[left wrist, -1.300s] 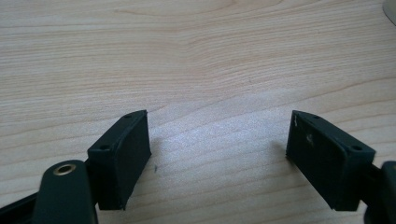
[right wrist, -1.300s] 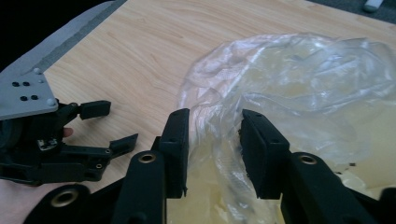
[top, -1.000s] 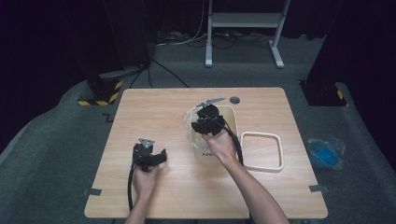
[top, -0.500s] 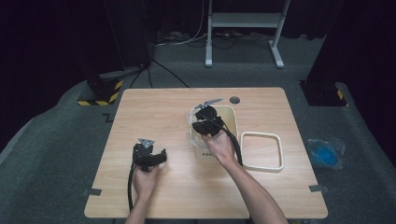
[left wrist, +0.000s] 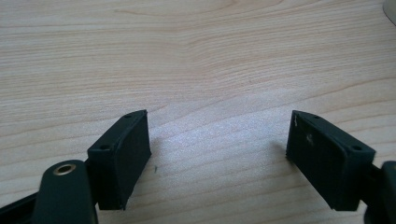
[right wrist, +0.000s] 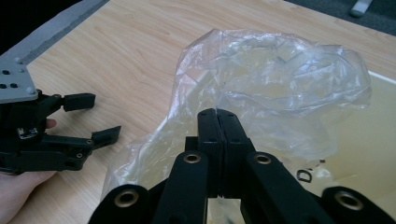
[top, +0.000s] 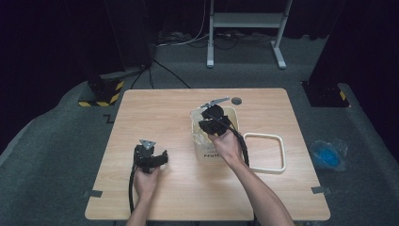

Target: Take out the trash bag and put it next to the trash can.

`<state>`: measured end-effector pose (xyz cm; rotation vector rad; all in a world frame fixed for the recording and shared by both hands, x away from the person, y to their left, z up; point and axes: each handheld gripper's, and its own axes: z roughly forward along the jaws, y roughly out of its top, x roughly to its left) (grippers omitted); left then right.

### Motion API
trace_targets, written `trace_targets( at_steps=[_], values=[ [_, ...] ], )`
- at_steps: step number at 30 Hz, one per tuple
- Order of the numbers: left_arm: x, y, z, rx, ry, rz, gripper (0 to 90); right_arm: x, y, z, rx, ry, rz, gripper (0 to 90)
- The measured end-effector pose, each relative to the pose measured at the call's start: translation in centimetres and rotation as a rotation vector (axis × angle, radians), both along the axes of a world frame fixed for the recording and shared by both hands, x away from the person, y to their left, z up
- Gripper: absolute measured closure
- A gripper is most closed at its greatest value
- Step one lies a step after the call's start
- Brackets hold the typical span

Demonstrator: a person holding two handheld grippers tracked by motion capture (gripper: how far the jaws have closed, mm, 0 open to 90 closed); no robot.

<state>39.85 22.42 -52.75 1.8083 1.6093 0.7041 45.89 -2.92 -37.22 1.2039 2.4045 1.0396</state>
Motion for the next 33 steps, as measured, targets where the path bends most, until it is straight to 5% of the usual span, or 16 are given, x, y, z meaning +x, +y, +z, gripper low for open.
trace_targets(
  at_steps=[19,33],
  values=[
    [0.0,0.0,0.0,0.0,0.001,-0.001,21.8,0.1,-2.8,1.1,-0.018,-0.042,-0.046,89.7],
    [0.0,0.0,0.0,0.002,-0.001,-0.002,21.9,-0.3,-4.0,3.3,-0.039,-0.1,-0.045,89.7]
  ],
)
